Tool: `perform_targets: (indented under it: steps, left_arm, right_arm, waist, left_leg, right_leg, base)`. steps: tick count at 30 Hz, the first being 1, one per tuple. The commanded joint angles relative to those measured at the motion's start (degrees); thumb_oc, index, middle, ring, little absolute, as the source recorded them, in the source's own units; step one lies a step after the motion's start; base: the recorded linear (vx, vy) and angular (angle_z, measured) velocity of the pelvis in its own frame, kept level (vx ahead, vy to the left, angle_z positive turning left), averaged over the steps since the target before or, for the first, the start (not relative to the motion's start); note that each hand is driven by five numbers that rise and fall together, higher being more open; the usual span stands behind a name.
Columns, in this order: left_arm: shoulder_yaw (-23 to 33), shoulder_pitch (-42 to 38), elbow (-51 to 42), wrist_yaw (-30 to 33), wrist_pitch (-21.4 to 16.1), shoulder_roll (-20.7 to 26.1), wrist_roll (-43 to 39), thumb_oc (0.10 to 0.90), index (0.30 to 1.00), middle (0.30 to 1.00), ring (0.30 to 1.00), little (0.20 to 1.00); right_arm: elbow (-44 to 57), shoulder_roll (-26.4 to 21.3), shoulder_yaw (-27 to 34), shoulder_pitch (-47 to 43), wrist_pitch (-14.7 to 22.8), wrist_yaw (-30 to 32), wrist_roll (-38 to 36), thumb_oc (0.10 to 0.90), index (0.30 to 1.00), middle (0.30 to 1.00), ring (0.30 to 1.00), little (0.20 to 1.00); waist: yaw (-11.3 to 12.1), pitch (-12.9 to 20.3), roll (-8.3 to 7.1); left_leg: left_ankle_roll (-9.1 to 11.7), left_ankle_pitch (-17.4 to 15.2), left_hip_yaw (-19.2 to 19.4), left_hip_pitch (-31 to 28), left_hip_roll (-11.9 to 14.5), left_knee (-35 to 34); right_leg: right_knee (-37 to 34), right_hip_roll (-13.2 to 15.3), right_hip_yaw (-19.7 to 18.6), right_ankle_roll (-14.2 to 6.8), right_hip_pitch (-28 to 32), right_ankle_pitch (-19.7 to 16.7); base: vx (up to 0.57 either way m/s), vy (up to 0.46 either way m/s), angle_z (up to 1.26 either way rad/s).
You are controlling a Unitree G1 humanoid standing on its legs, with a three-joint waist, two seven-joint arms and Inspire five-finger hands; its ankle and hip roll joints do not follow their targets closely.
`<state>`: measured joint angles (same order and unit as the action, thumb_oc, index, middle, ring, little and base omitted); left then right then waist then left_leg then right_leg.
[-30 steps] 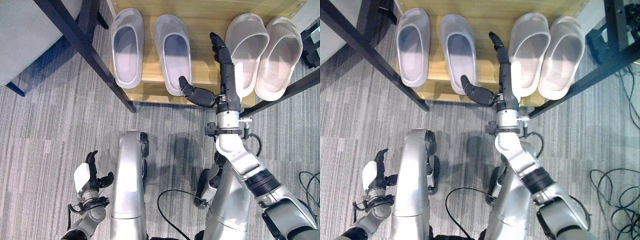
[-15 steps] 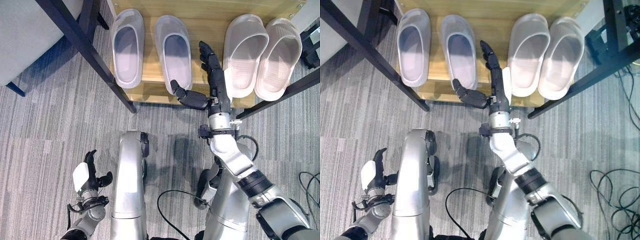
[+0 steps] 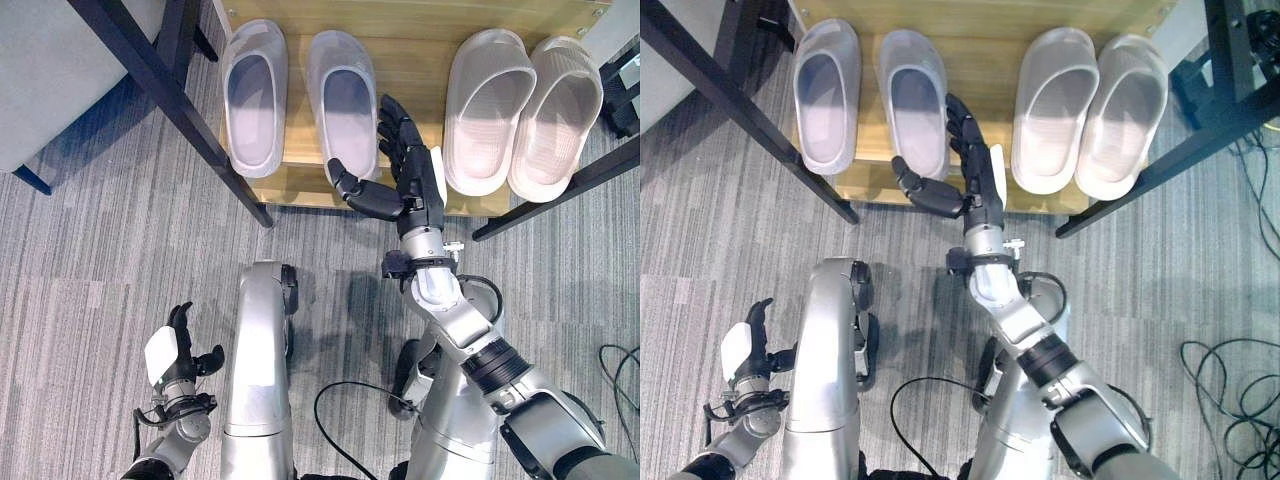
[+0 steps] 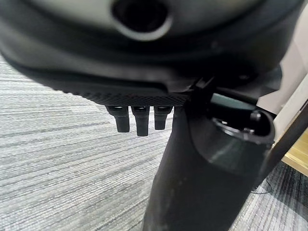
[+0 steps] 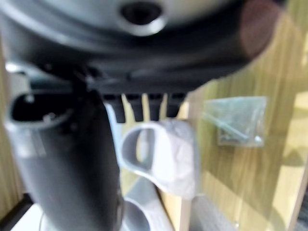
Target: Arrange the slippers neatly on the shoe rack.
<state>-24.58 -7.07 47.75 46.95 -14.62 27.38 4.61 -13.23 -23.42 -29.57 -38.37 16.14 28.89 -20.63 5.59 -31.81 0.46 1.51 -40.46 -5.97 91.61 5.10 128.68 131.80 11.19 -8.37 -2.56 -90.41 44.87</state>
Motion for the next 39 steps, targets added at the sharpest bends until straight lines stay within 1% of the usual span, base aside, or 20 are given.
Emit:
perform_targets:
  steps: [1, 4, 11, 12, 14, 15, 18, 19, 22, 24, 28, 29, 30, 31, 32, 34, 35, 37, 39]
  left_arm:
    - [-2.0, 1.2, -1.3, 2.8, -0.4, 2.0, 1.5, 0.8, 0.9, 0.9, 0.9, 0.9]
    - [-2.7, 0.9, -0.3, 2.7, -0.3, 1.7, 1.5, 0.8, 0.9, 0.9, 0.9, 0.9]
    - [-4.0, 0.3, 0.3, 2.2, -0.4, 1.7, 1.4, 0.8, 0.9, 0.9, 0.9, 0.9]
    - [-4.0, -0.1, 0.4, 2.1, -0.6, 1.7, 1.3, 0.8, 0.9, 0.9, 0.9, 0.9]
    - [-4.6, 0.1, 0.6, 2.2, -0.7, 1.5, 1.2, 0.8, 0.9, 0.9, 0.9, 0.9]
    - [-4.6, -0.4, 0.7, 2.2, -0.7, 1.5, 1.1, 0.8, 0.9, 0.9, 0.9, 0.9]
    - [-5.1, -0.9, 1.3, 2.1, -0.6, 1.3, 1.1, 0.8, 0.9, 0.9, 0.9, 0.9]
    - [-5.4, -0.7, 1.8, 2.0, -0.7, 1.1, 1.2, 0.8, 0.9, 0.9, 0.9, 0.9]
    - [-5.9, -1.2, 1.9, 1.9, -0.5, 1.1, 1.5, 0.8, 0.9, 0.9, 0.9, 0.9]
    - [-6.2, -0.7, 2.1, 1.8, -0.6, 0.9, 1.5, 0.8, 0.9, 0.9, 0.9, 0.9]
    - [-5.6, -0.7, 2.9, 2.0, -0.4, 0.4, 1.2, 0.8, 0.9, 0.9, 0.9, 0.9]
    - [-5.3, -0.1, 2.9, 2.0, -0.5, 0.2, 1.1, 0.8, 0.9, 0.9, 0.9, 0.9]
    - [-4.4, 0.1, 2.7, 2.0, -0.7, 0.1, 0.8, 0.8, 0.9, 0.9, 0.9, 0.9]
    - [-4.6, 0.4, 2.8, 2.0, -0.7, 0.1, 0.8, 0.8, 0.9, 0.9, 0.9, 0.9]
    - [-3.2, 1.0, 2.5, 2.6, -0.8, -0.1, 0.9, 0.8, 0.9, 0.9, 0.9, 0.9]
    - [-2.4, 1.7, 2.3, 2.7, -0.9, -0.3, 1.2, 0.8, 0.9, 0.9, 0.9, 0.9]
    - [-2.5, 1.7, 2.3, 2.7, -0.9, -0.3, 1.3, 0.8, 0.9, 0.9, 0.9, 0.9]
    - [-1.0, 1.9, 3.3, 2.6, -0.6, -0.7, 2.2, 0.8, 0.9, 0.9, 0.9, 0.9]
    - [0.0, 1.7, 3.5, 2.6, -0.5, -1.1, 2.6, 0.8, 0.9, 0.9, 0.9, 0.9]
  right_arm:
    - [4.5, 1.7, -2.6, -8.4, 5.6, -1.9, 0.6, 0.8, 0.9, 0.9, 0.9, 0.9]
    - [1.4, 3.8, -3.4, -11.3, 5.4, -1.4, 0.3, 0.8, 0.9, 0.9, 0.9, 0.9]
    - [-4.7, 6.4, -4.0, -17.2, 4.8, 0.3, 0.4, 0.8, 0.9, 0.9, 0.9, 0.9]
    - [-6.0, 6.9, -3.9, -18.8, 4.8, 0.7, 0.1, 0.8, 0.9, 0.9, 0.9, 0.9]
    - [-8.1, 8.0, -4.3, -19.8, 4.8, 1.0, -0.6, 0.8, 0.9, 0.9, 0.9, 0.9]
    - [-8.8, 8.5, -4.4, -21.1, 4.9, 1.1, -1.1, 0.8, 0.9, 0.9, 0.9, 0.9]
    - [-9.7, 9.3, -5.5, -22.1, 4.9, 0.6, -1.9, 0.8, 0.9, 0.9, 0.9, 0.9]
    - [-9.8, 9.6, -5.9, -21.9, 4.8, 0.2, -1.9, 0.8, 0.9, 0.9, 0.9, 0.9]
    - [-9.8, 9.6, -6.8, -22.7, 4.2, -0.2, -1.2, 0.8, 0.9, 0.9, 0.9, 0.9]
    - [-9.9, 9.6, -6.4, -22.3, 4.1, 0.3, -0.3, 0.8, 0.9, 0.9, 0.9, 0.9]
    - [-8.1, 8.1, -4.1, -21.0, 5.3, 2.0, 1.1, 0.8, 0.9, 0.9, 0.9, 0.9]
    - [-7.3, 7.5, -3.4, -20.1, 5.6, 2.5, 2.2, 0.8, 0.9, 0.9, 0.9, 0.9]
    - [-4.5, 5.9, -2.5, -19.0, 5.6, 3.8, 4.9, 0.8, 0.9, 0.9, 0.9, 0.9]
    - [-4.4, 5.9, -2.5, -18.6, 5.5, 3.8, 5.0, 0.8, 0.9, 0.9, 0.9, 0.9]
    - [0.4, 3.3, -0.6, -15.7, 5.7, 5.5, 9.6, 0.8, 0.9, 0.9, 0.9, 0.9]
    - [3.6, 1.2, 0.7, -12.8, 5.8, 6.2, 13.1, 0.8, 0.9, 0.9, 0.9, 0.9]
    - [4.1, 1.1, 0.8, -12.4, 5.7, 6.3, 13.4, 0.8, 0.9, 0.9, 0.9, 0.9]
    - [11.7, -1.5, 2.5, -7.2, 6.6, 6.3, 16.6, 0.8, 0.9, 0.9, 0.9, 0.9]
    - [16.6, -2.6, 3.3, -3.2, 7.7, 4.7, 16.8, 0.8, 0.9, 0.9, 0.9, 0.9]
  waist:
    - [4.1, 2.0, 1.33]
    - [4.5, 2.0, 1.54]
    - [5.4, 2.0, 2.17]
    - [5.6, 2.0, 2.22]
    - [5.7, 2.0, 2.43]
    - [6.0, 2.0, 2.49]
    - [6.2, 2.0, 2.6]
    - [6.0, 2.0, 2.56]
    - [6.1, 2.0, 2.5]
    - [5.9, 2.0, 2.62]
    - [5.6, 2.0, 2.55]
    - [5.4, 2.0, 2.54]
    - [5.2, 2.0, 2.3]
    - [5.1, 2.0, 2.35]
    - [4.7, 2.0, 1.99]
    - [4.2, 2.0, 1.88]
    - [4.2, 2.0, 1.89]
    - [3.2, 2.0, 0.97]
    - [2.4, 2.0, 0.36]
  left_leg:
    - [-2.6, -5.7, 0.1, -1.7, -0.8, 2.3]
    - [-2.6, -5.8, 0.2, -1.7, -0.8, 2.4]
    - [-2.4, -6.0, 0.2, -1.7, -1.0, 2.8]
    - [-2.5, -6.5, 0.2, -1.7, -0.9, 2.8]
    - [-2.3, -6.0, 0.2, -1.7, -1.0, 3.0]
    - [-2.4, -6.6, 0.2, -1.7, -0.9, 3.0]
    - [-2.4, -6.7, -0.1, -1.7, -1.0, 3.3]
    - [-2.2, -6.3, -0.1, -1.7, -1.0, 3.4]
    - [-2.3, -6.8, -0.2, -1.7, -1.1, 3.5]
    - [-2.2, -6.3, -0.2, -1.7, -1.2, 3.5]
    - [-2.3, -6.6, -0.1, -1.7, -1.3, 3.4]
    - [-2.2, -6.2, 0.0, -1.7, -1.3, 3.5]
    - [-2.4, -6.4, 0.2, -1.7, -1.4, 3.3]
    - [-2.2, -6.1, 0.1, -1.7, -1.4, 3.3]
    - [-2.4, -6.4, 0.3, -1.7, -1.5, 3.3]
    - [-2.4, -5.9, 0.3, -1.7, -1.6, 3.3]
    - [-2.4, -5.8, 0.4, -1.7, -1.7, 3.2]
    - [-2.4, -5.3, 0.8, -1.7, -1.8, 3.1]
    - [-2.3, -5.1, 1.1, -1.7, -1.8, 3.3]
  right_leg:
    - [-0.1, -0.2, -1.6, 6.6, 0.5, -2.8]
    - [0.0, -0.3, -1.5, 6.6, 0.5, -2.9]
    - [0.4, -0.5, -1.8, 6.6, 0.5, -2.9]
    - [0.2, -0.4, -1.6, 6.8, 0.5, -2.5]
    - [0.7, -0.6, -1.8, 6.6, 0.5, -3.0]
    - [0.5, -0.4, -1.6, 6.8, 0.5, -2.6]
    - [0.6, -0.6, -1.5, 6.7, 0.5, -2.6]
    - [0.8, -0.7, -1.8, 6.6, 0.5, -3.0]
    - [0.7, -0.6, -1.6, 6.8, 0.5, -2.7]
    - [1.0, -0.8, -1.8, 6.7, 0.5, -2.9]
    - [0.9, -0.6, -1.6, 6.8, 0.5, -2.4]
    - [1.1, -0.8, -1.9, 6.6, 0.5, -2.7]
    - [0.9, -0.6, -2.0, 6.7, 0.5, -2.3]
    - [1.1, -0.8, -2.1, 6.6, 0.5, -2.6]
    - [0.9, -0.7, -2.2, 6.7, 0.5, -2.3]
    - [1.1, -0.9, -2.3, 6.6, 0.5, -2.7]
    - [1.1, -0.8, -2.4, 6.6, 0.5, -2.7]
    - [0.9, -1.1, -2.8, 6.5, 0.5, -2.9]
    - [0.9, -1.4, -3.2, 6.2, 0.5, -3.2]
  base:
    - [0.0, 0.0, 0.0]
    - [0.0, 0.0, 0.0]
    - [0.0, 0.0, 0.0]
    - [0.0, 0.0, 0.0]
    - [0.0, 0.0, 0.0]
    - [0.0, 0.0, 0.0]
    - [0.01, 0.004, -0.01]
    - [0.0, 0.0, 0.0]
    - [0.0, 0.0, 0.0]
    - [0.0, 0.0, 0.0]
    - [0.0, 0.0, 0.0]
    - [0.0, 0.0, 0.0]
    - [0.0, 0.0, 0.0]
    - [0.0, 0.0, 0.0]
    - [0.0, 0.0, 0.0]
    - [0.0, 0.0, 0.0]
    - [-0.02, -0.02, 0.03]
    - [-0.01, -0.047, 0.02]
    - [0.01, -0.038, 0.02]
